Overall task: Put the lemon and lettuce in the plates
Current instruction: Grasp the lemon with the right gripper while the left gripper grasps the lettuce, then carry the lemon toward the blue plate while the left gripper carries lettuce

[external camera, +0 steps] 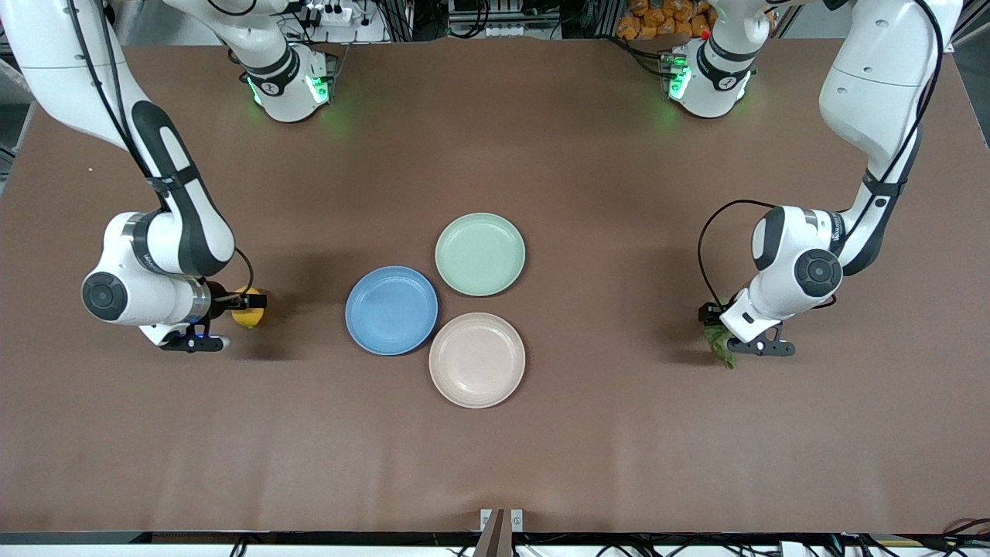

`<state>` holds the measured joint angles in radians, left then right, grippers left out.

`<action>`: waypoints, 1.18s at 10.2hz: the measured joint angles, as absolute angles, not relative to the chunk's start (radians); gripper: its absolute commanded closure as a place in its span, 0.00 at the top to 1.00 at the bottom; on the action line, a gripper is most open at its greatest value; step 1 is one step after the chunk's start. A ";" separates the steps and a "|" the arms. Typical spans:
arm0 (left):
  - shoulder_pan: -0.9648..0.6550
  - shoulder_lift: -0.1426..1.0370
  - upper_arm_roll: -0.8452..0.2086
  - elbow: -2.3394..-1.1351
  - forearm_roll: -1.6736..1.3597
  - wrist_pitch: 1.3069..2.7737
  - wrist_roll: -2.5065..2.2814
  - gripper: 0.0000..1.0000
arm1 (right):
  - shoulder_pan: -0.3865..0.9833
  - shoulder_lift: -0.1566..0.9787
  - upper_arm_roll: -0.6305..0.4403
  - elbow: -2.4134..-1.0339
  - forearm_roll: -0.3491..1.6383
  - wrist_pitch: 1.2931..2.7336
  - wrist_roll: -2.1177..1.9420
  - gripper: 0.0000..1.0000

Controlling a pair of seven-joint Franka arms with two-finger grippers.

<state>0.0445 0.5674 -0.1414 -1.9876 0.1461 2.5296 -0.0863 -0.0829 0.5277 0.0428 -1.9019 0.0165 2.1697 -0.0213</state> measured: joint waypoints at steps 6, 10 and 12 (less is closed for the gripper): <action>-0.090 0.525 -0.209 -1.897 0.147 2.542 -0.302 0.00 | -0.083 0.529 0.052 -1.864 0.032 2.145 -0.026 0.00; -0.429 0.531 -0.235 -1.724 0.147 2.540 -0.827 0.00 | -0.015 0.523 0.124 -1.689 0.236 1.978 0.128 0.00; -0.546 0.636 -0.227 -1.596 0.148 2.542 -0.984 0.00 | 0.060 0.524 0.159 -1.679 0.314 2.048 0.280 0.00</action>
